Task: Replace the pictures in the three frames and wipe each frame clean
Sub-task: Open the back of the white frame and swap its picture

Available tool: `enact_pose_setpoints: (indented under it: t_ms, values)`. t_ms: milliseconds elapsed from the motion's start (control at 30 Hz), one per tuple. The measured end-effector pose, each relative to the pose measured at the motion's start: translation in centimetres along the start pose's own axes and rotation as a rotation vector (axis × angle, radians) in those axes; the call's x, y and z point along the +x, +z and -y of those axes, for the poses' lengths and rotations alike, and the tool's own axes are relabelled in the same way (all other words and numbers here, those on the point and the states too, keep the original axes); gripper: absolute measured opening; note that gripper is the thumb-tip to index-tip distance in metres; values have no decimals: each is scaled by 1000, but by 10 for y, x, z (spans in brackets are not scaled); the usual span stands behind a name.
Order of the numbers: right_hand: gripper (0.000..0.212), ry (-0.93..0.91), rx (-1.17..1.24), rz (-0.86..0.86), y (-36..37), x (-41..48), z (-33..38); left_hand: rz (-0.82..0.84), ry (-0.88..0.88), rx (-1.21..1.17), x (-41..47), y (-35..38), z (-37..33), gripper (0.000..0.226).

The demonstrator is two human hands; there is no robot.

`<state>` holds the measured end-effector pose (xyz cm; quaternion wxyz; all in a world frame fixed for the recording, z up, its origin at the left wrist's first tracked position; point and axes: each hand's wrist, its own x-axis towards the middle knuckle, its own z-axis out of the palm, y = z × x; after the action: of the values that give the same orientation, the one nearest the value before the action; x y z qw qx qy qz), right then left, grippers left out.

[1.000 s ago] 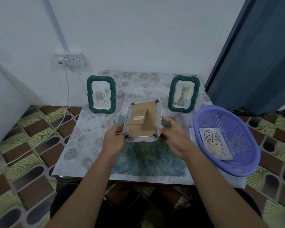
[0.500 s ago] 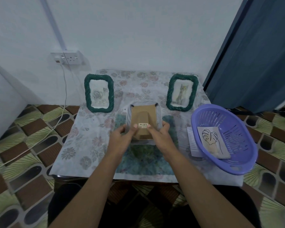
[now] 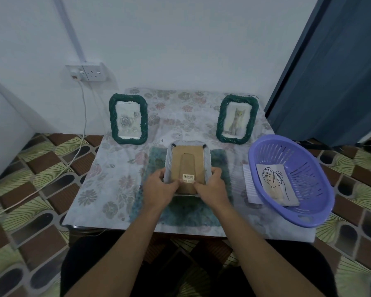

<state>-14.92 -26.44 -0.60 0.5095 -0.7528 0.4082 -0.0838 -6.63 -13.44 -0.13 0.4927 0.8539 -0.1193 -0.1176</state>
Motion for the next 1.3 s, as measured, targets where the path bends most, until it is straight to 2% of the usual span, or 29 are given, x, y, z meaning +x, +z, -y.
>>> enact_pose_setpoints:
  t_ms: [100,267,367,467,600,700,833,1033,1133,1300]
  values:
    - [54,-3,-143,-6,3,-2,-11,20,-37,42,-3,5,14,35]
    - [76,-12,-398,-1,11,-2,-33,78,-55,147,-4,12,33,30]
    - [81,-27,-494,1,15,-2,-41,88,-52,162,-4,16,43,36]
    - [79,-50,-557,-17,16,-1,-46,96,-26,180,0,19,51,38]
    - [100,-64,-616,-16,15,1,-47,125,-41,243,4,20,55,53]
    - [108,-159,-665,-20,15,4,-49,139,-28,247,6,19,56,60]
    - [105,-325,-819,18,12,16,-56,175,-4,280,9,16,57,62]
    - [92,-389,-886,89,6,31,-69,277,-46,284,24,12,54,76]
    - [91,-400,-888,97,5,32,-70,325,-103,230,39,14,50,62]
    - [92,-406,-853,107,6,34,-73,202,-23,216,69,26,42,41]
